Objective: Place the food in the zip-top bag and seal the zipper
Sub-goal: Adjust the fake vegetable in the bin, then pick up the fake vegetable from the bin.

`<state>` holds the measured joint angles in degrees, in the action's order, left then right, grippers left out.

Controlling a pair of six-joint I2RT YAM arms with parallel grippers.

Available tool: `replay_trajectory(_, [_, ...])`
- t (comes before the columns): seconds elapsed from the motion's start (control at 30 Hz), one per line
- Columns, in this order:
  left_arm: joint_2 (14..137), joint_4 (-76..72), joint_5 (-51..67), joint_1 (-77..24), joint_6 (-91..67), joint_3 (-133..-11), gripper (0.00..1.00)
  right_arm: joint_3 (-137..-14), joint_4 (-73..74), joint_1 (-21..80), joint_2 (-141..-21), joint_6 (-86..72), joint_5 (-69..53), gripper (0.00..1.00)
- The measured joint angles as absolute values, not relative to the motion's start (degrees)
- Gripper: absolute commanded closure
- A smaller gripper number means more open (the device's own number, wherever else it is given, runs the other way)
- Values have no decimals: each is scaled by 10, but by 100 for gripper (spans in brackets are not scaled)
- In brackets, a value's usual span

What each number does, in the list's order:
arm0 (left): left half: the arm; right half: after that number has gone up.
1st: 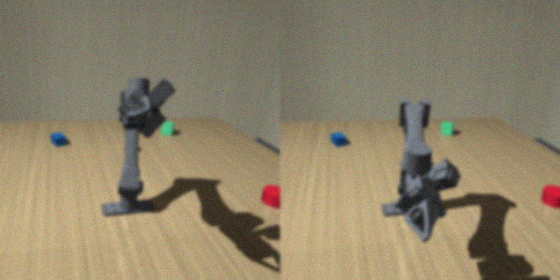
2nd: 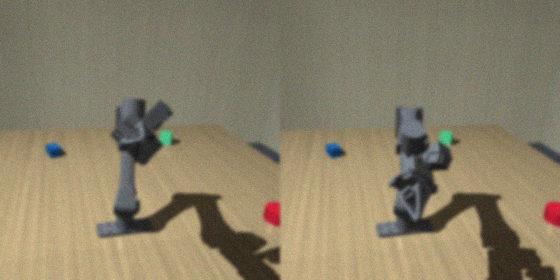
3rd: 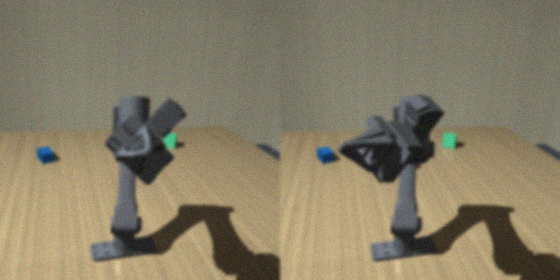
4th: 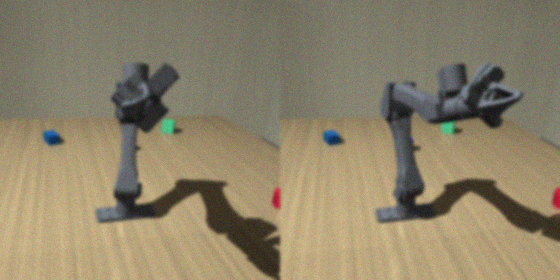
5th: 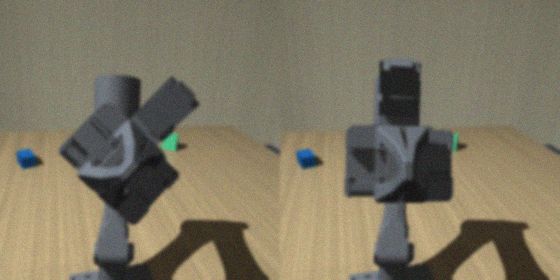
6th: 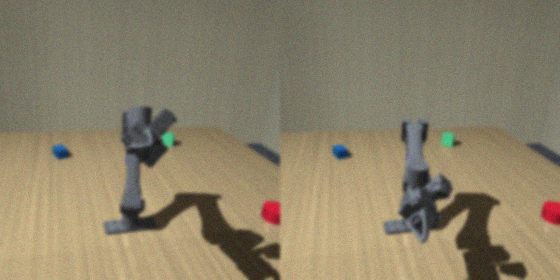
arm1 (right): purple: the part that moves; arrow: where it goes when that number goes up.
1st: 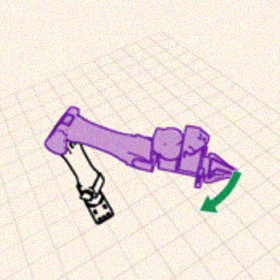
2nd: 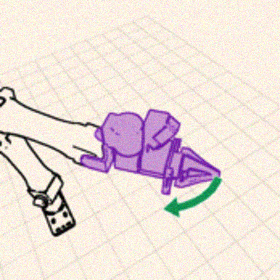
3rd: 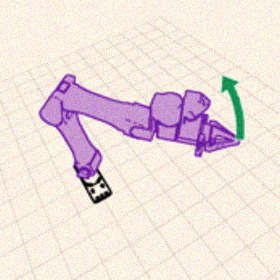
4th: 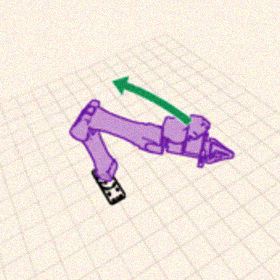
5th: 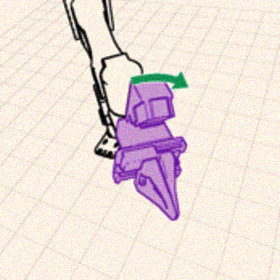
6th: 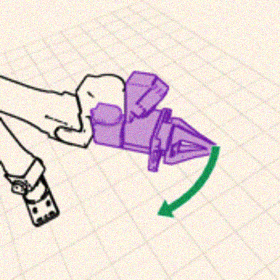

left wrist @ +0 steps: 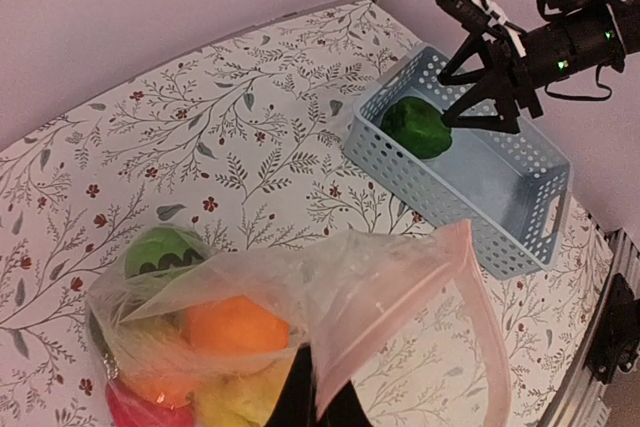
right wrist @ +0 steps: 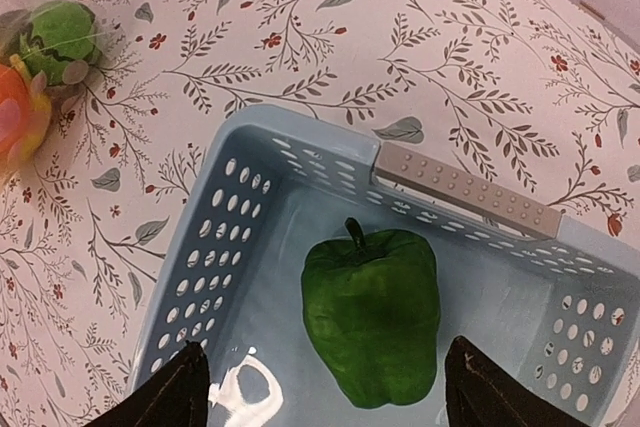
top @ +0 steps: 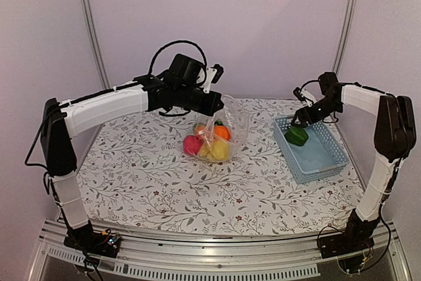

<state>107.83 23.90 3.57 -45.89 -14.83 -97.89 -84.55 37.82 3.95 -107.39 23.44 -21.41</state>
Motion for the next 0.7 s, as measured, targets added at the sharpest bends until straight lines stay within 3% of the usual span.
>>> replay_trajectory(0.27, [1078,243,34,-461,-148,-979,100,-846,375,39,-1106,255,-201,14])
replay_trajectory(0.7, [1078,243,34,-465,-149,-979,100,-861,366,39,-1159,267,-185,14])
